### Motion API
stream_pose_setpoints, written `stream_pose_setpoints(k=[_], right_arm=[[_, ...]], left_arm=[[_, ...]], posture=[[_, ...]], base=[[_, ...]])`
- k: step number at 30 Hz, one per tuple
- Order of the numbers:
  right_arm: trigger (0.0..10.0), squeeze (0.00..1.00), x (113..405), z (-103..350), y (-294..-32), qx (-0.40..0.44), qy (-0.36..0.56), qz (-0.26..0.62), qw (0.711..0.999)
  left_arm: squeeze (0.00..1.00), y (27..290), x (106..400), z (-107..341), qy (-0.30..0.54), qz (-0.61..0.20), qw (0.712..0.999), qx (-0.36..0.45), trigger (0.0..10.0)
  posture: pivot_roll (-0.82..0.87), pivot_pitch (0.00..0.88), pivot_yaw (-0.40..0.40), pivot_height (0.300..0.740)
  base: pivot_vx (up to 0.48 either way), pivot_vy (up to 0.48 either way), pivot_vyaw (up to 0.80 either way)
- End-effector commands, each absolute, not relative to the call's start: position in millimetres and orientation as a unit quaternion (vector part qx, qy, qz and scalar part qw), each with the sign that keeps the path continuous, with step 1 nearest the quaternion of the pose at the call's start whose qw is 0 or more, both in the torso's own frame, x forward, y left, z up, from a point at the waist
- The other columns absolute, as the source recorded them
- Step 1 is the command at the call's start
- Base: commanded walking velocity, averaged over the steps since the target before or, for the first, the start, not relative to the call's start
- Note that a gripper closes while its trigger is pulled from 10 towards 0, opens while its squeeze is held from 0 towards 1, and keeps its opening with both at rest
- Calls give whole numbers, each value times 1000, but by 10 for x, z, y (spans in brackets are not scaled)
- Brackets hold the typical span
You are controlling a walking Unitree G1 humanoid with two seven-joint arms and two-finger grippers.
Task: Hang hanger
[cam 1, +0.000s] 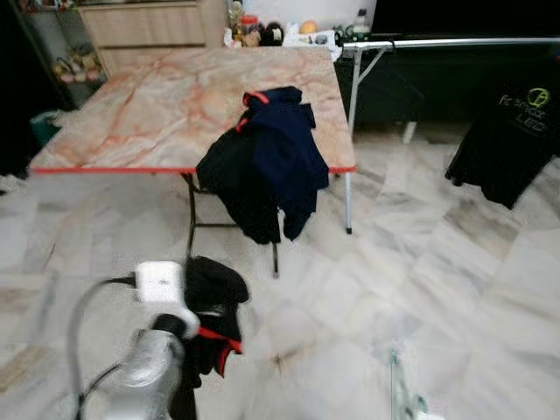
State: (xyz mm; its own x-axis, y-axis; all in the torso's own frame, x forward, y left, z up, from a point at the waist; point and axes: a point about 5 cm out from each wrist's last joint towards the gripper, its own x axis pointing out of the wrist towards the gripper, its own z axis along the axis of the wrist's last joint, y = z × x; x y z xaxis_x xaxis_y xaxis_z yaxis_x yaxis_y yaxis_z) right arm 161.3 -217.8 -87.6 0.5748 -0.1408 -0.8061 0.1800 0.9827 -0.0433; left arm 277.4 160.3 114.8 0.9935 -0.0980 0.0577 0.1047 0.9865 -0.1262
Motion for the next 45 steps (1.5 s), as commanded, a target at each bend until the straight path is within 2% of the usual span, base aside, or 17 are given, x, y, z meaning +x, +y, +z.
stream_pose_setpoints(k=[1,12,20,24,26,29,31,34,39,41,45], right_arm=[[10000,0,1606,-899,-2075,29,456,-78,886],[10000,0,1589,-904,-2089,31,458,-82,885],[10000,0,1590,-923,-1973,32,460,-79,884],[10000,0,1643,-909,-1919,33,455,-77,887],[10000,0,1688,-891,-1909,33,448,-82,889],[10000,0,1707,-882,-1911,33,446,-83,891],[10000,0,1758,-859,-1913,31,440,-85,893],[10000,0,1792,-845,-1903,30,437,-86,895],[10000,0,1807,-840,-1896,30,436,-88,895],[10000,0,1804,-841,-1895,30,436,-89,895],[10000,0,1692,-877,-1980,30,444,-95,890]], left_arm=[[0,1713,2754,1197,-38,-35,997,-57,10000],[0,1731,2747,1228,-42,-30,997,-55,10000],[0,1846,2876,1523,-87,-30,995,-36,10000],[0,1886,3071,1997,-157,-58,986,5,10000],[0,1924,3213,2418,-218,-65,974,22,10000],[0,1934,3257,2577,-240,-64,968,19,10000],[0,1913,3366,3000,-296,-75,952,25,10000],[0,1856,3432,3287,-326,-88,941,32,10000],[0,1765,3495,3394,-333,-107,936,38,10000],[0,1727,3530,3317,-311,-112,943,35,10000],[0,1597,3503,2816,-218,-160,963,15,10000]], posture=[[-1,81,39,740],[9,98,33,740],[18,104,36,740],[28,103,35,740],[31,99,39,740],[34,98,39,740],[38,92,38,740],[40,88,39,740],[36,83,44,740],[34,83,44,740],[33,92,46,740]], base=[[480,0,0],[480,0,0],[480,0,0],[480,0,0],[480,0,0],[480,0,0],[480,0,0],[480,0,0],[480,0,0],[480,0,0],[0,0,0]])
